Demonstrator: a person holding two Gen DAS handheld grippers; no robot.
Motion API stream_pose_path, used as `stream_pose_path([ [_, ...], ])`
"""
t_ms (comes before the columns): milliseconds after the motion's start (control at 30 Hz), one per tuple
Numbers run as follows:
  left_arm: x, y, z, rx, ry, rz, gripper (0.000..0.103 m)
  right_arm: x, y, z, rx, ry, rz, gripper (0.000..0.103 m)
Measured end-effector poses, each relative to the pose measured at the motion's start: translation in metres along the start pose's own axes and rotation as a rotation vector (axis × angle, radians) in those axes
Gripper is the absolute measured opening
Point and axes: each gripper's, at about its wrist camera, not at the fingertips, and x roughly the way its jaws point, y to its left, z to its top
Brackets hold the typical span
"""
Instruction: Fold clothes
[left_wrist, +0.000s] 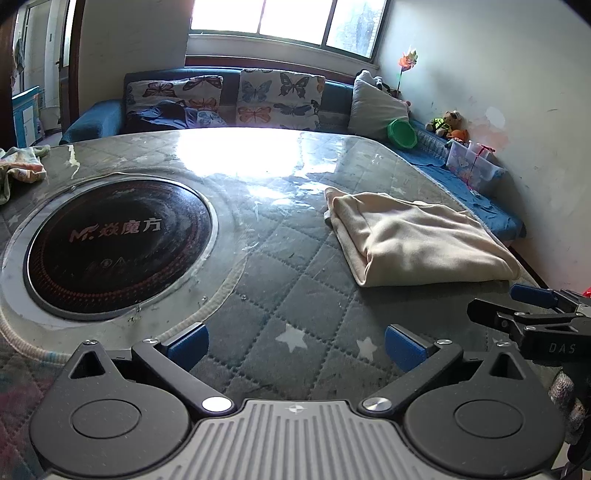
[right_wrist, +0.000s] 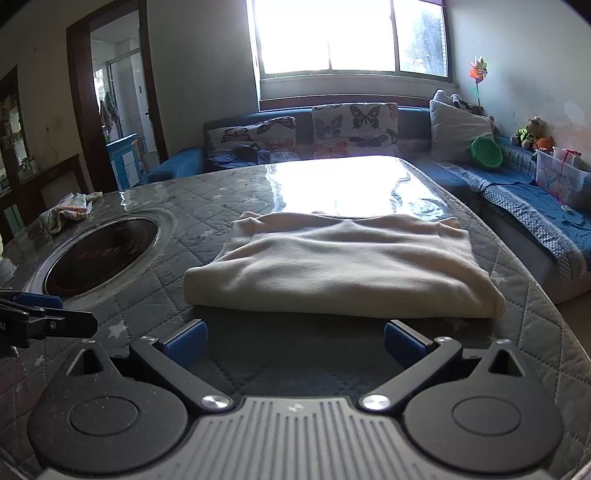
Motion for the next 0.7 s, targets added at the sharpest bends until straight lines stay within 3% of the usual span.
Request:
stream_pose_path([
  [700,-0.013,-0.009,-0.013,0.019,0.010,0.037,0.103,-0.012,0.019,-0.015,-0.027,0.034,0.018,0.103],
])
